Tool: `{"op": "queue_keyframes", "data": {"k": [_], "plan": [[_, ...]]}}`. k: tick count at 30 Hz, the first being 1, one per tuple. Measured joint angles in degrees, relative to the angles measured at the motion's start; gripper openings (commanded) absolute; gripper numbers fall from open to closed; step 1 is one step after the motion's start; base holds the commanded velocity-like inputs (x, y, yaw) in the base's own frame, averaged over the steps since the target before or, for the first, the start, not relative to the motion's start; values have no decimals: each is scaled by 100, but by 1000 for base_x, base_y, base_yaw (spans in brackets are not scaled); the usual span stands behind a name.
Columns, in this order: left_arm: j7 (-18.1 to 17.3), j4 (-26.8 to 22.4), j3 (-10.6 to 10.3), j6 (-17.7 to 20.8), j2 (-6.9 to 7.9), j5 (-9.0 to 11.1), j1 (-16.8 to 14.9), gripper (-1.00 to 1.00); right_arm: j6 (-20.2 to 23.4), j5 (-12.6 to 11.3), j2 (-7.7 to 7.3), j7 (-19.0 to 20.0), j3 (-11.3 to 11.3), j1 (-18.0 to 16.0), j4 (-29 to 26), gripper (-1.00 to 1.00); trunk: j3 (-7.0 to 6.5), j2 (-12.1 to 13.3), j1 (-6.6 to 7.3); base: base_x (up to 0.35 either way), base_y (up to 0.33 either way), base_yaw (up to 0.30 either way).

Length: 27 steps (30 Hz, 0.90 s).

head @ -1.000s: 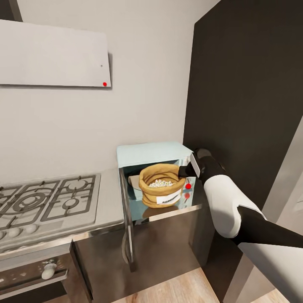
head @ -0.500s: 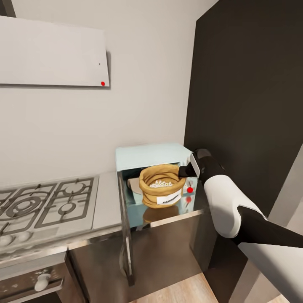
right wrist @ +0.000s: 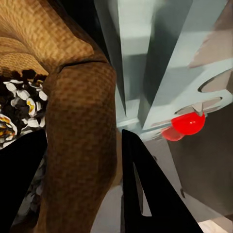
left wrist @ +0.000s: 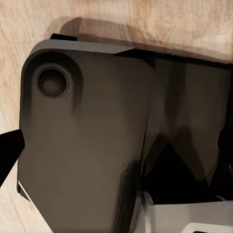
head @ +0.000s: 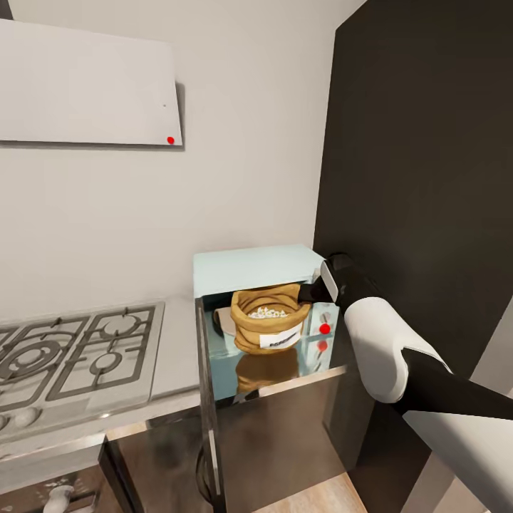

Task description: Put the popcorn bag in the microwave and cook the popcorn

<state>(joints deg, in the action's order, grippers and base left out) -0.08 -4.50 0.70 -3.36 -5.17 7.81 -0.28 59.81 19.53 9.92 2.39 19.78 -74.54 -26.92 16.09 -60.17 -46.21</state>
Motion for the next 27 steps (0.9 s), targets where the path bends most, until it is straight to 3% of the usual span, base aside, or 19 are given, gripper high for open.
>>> {"op": "queue_keyframes", "data": {"k": [16, 20, 27], "plan": [[0, 1, 3, -1, 0, 0, 3, 100, 0, -3, 0, 2, -1, 0, -5, -100, 0, 0, 0, 0, 0, 5], [0, 0, 4, -1, 0, 0, 3, 100, 2, 281, 0, -14, -19, -4, -42, -100, -14, 0, 0, 0, 0, 196], [0, 0, 5, 0, -5, 1, 2, 100, 4, 269, 0, -15, -18, -3, -43, -100, -24, 0, 0, 0, 0, 103]]}}
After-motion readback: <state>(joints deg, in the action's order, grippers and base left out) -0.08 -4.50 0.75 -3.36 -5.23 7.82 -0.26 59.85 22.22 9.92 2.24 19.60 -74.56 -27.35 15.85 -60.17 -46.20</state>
